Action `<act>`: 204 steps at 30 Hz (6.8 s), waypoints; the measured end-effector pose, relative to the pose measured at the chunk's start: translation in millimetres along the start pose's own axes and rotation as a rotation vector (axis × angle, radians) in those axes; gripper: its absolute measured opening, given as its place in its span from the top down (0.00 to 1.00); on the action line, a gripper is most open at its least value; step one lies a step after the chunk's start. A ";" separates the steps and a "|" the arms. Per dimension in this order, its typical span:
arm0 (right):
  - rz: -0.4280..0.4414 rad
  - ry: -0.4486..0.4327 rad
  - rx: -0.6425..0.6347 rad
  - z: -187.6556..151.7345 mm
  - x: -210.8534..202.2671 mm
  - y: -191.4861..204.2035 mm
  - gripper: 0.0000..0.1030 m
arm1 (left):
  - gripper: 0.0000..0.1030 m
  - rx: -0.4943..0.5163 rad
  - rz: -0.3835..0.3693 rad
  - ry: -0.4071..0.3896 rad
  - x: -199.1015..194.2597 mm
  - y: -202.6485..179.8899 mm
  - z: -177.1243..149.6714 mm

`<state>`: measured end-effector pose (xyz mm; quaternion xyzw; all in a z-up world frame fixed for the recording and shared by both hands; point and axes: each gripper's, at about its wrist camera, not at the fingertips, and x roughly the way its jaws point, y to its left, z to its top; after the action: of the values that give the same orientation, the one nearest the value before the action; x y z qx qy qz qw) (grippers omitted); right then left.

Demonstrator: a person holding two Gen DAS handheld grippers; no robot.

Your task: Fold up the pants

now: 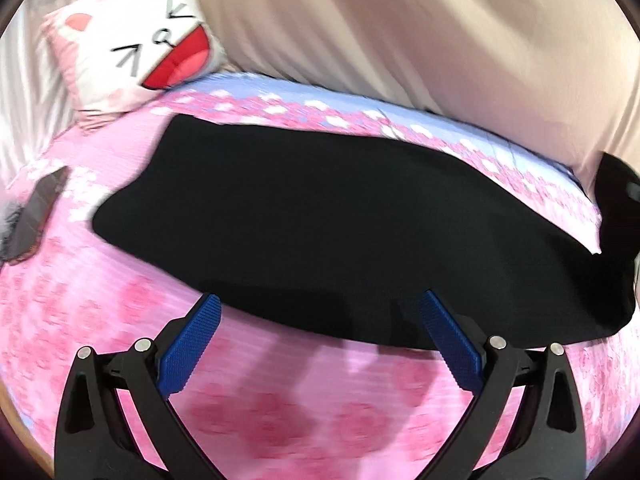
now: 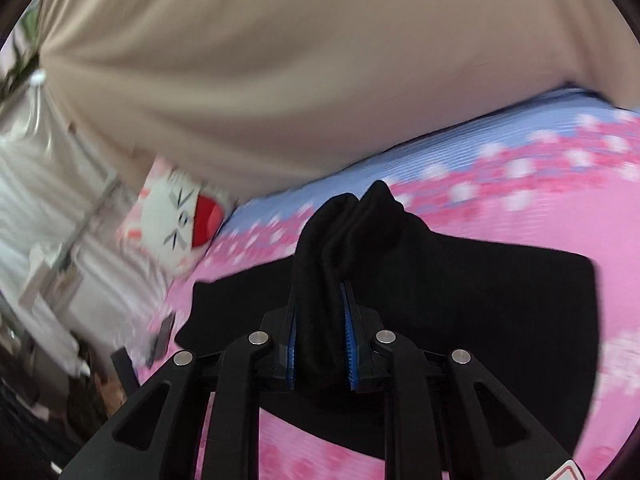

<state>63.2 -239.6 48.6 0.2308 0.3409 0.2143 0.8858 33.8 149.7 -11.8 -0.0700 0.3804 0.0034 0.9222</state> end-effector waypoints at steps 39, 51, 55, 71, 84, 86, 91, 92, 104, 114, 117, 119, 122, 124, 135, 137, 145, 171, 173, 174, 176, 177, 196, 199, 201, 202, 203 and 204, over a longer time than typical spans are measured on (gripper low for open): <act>-0.224 -0.289 0.118 -104.9 -40.9 -67.9 0.36 | 0.80 0.034 -0.296 -0.170 -39.1 -84.0 108.2; -0.179 -0.347 0.264 -112.2 -86.4 -131.1 0.36 | 0.69 0.358 -0.323 0.091 29.7 -298.0 -16.3; -0.162 -0.324 0.227 -107.6 -78.6 -123.3 0.36 | 0.06 0.336 -0.436 0.004 -20.3 -285.9 -12.5; -0.094 -0.034 0.137 -67.9 30.0 -57.3 0.85 | 0.06 0.028 -0.127 -0.068 -41.1 -85.5 15.8; -0.185 -0.111 0.246 -91.8 -28.3 -92.7 0.72 | 0.05 -0.043 -0.217 0.028 7.9 -75.4 22.3; -0.240 -0.174 0.193 -91.3 -47.0 -78.9 0.59 | 0.05 -0.053 -0.243 0.057 14.3 -80.8 20.9; -0.288 -0.122 0.165 -87.8 -44.6 -79.0 0.33 | 0.05 -0.058 -0.306 0.115 28.6 -92.3 13.5; -0.278 -0.096 0.183 -87.9 -40.2 -84.9 0.32 | 0.05 -0.058 -0.337 0.137 34.1 -95.5 11.3; -0.067 -0.063 0.272 -87.4 -25.8 -83.8 0.68 | 0.66 -0.061 -0.495 0.193 39.7 -103.6 26.3; -0.193 0.023 0.277 -153.5 -64.8 -83.5 0.49 | 0.44 0.021 -0.402 0.262 -5.6 -81.5 -38.3; -0.258 -0.122 0.218 -146.1 -101.9 -60.5 0.66 | 0.46 -0.010 -0.374 0.163 -37.8 -70.2 -28.6; -0.369 -0.201 0.059 -126.3 -120.6 -21.9 0.75 | 0.42 0.042 -0.311 0.034 -65.1 -75.7 -11.6; -0.307 -0.191 -0.058 -99.4 -107.7 14.4 0.90 | 0.14 0.092 -0.266 -0.064 -73.4 -99.1 15.0; -0.288 -0.155 -0.120 -84.6 -77.1 26.8 0.91 | 0.14 0.113 -0.288 -0.051 -56.0 -122.0 24.0; -0.364 -0.093 0.012 -76.6 -24.6 -35.3 0.96 | 0.09 0.128 -0.160 0.116 42.4 -130.9 6.7; -0.361 -0.120 0.019 -85.0 -51.7 -31.2 0.92 | 0.09 0.105 -0.184 0.126 37.9 -122.9 6.8; -0.337 -0.041 0.040 -163.6 -99.0 -38.0 0.87 | 0.06 0.179 -0.246 0.049 -33.7 -114.7 -20.5; -0.315 -0.125 -0.084 -153.9 -86.8 -0.8 0.92 | 0.04 0.279 -0.116 0.112 -20.4 -134.9 -55.7; -0.346 -0.126 -0.061 -152.0 -90.6 -11.3 0.92 | 0.04 0.279 -0.120 0.112 -18.9 -134.9 -55.9; -0.374 -0.103 -0.037 -154.7 -85.2 -23.9 0.91 | 0.04 0.278 -0.124 0.116 -17.3 -134.8 -56.2; -0.349 -0.069 0.058 -167.4 -73.5 -57.3 0.90 | 0.04 0.272 -0.129 0.129 -12.9 -133.7 -58.2; -0.316 -0.086 0.083 -169.0 -77.8 -60.0 0.89 | 0.04 0.269 -0.124 0.130 -11.4 -133.4 -59.0; -0.328 -0.085 0.021 -156.5 -95.0 -32.0 0.82 | 0.05 0.356 -0.141 0.053 -39.5 -147.8 -62.1; -0.326 -0.073 -0.009 -154.2 -91.4 -25.8 0.81 | 0.05 0.474 -0.226 0.003 -64.5 -171.2 -68.5; -0.321 -0.073 -0.019 -148.8 -88.9 -23.4 0.81 | 0.05 0.550 -0.262 -0.023 -72.5 -189.9 -73.3; -0.316 -0.073 -0.019 -146.0 -88.6 -23.0 0.81 | 0.05 0.595 -0.270 -0.034 -73.8 -203.3 -76.3; -0.309 -0.074 -0.020 -142.3 -87.6 -21.8 0.81 | 0.05 0.629 -0.278 -0.041 -72.8 -215.0 -78.2; -0.296 -0.074 -0.025 -136.6 -85.7 -19.5 0.81 | 0.05 0.663 -0.301 -0.046 -69.0 -229.5 -80.4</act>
<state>-86.3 -265.3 -9.2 0.1745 0.3357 0.0771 0.9225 -57.9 -85.0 9.3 0.1778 0.3253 -0.2544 0.8932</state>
